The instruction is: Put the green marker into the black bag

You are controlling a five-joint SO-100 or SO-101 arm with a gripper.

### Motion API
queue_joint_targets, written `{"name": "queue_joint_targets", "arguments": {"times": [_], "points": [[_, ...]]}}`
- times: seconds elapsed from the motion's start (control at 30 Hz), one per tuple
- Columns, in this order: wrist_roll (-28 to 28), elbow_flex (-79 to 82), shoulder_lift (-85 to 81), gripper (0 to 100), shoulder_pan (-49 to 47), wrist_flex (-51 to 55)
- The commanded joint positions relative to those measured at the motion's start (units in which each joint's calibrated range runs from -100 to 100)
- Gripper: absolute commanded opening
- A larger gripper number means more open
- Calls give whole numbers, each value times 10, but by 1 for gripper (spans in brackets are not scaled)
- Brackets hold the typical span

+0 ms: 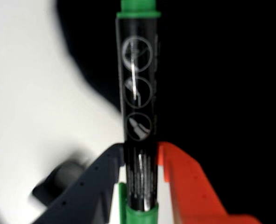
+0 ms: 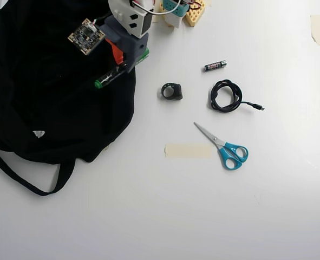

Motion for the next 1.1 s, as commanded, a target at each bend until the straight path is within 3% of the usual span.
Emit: {"name": "queue_joint_targets", "arguments": {"times": [0.0, 0.3, 0.53, 0.63, 0.77, 0.87, 1.07], "points": [[-2, -13, -14, 2, 83, -27], [2, -11, 2, 2, 261, -96], [3, -99, 187, 2, 330, -140], [3, -118, 211, 2, 333, -140], [2, -118, 211, 21, 328, -134], [-1, -113, 199, 23, 323, -124], [-3, -119, 122, 22, 116, -47]]}}
